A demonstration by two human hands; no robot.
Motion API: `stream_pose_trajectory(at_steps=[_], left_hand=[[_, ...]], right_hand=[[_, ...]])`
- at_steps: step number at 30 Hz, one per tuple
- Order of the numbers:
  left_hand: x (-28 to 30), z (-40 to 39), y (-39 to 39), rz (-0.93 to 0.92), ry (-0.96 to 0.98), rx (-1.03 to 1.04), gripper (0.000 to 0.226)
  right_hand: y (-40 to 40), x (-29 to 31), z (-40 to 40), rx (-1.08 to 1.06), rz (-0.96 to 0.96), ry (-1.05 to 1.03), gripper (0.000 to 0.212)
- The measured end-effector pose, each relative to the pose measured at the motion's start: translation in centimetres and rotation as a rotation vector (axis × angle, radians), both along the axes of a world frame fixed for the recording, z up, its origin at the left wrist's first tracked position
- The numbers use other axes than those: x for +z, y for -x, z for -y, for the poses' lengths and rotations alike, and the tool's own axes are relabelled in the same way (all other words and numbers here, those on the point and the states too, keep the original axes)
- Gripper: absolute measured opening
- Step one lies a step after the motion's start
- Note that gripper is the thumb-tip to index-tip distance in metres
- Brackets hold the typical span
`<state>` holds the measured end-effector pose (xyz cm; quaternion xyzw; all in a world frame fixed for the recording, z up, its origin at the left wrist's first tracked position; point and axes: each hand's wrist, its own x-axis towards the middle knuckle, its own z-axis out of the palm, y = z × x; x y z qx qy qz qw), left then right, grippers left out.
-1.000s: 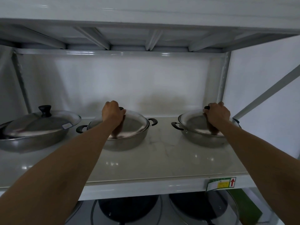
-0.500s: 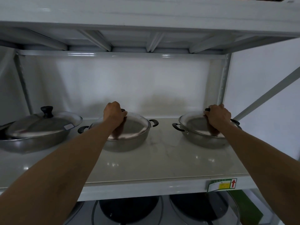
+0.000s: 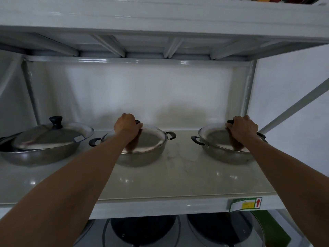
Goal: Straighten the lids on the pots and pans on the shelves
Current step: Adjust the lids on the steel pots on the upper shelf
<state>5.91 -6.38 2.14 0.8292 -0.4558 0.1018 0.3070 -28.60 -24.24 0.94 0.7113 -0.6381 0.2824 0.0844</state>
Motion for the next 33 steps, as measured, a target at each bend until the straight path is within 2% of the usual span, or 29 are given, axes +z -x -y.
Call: stream_pose_trajectory(at_steps=[4, 12, 19, 25, 33], left_hand=[[-0.2, -0.3, 0.3, 0.034, 0.008, 0.046, 0.053], [0.3, -1.2, 2.2, 0.062, 0.218, 0.044, 0.043], [0.2, -3.8, 3.2, -0.117, 0.347, -0.096, 0.033], [-0.2, -6.9, 3.5, -0.369, 0.516, -0.193, 0.022], [-0.4, -11.5, 2.5, -0.576, 0.657, -0.217, 0.023]], right_hand=[[-0.1, 0.5, -1.0, 0.0, -0.02, -0.007, 0.049], [-3.9, 2.1, -4.2, 0.087, -0.029, 0.127, 0.047], [-9.2, 2.8, -7.9, 0.253, 0.022, 0.18, 0.039], [-13.6, 3.0, -11.7, 0.432, 0.111, 0.177, 0.04], [-20.0, 3.5, -16.9, 0.622, 0.18, 0.126, 0.04]])
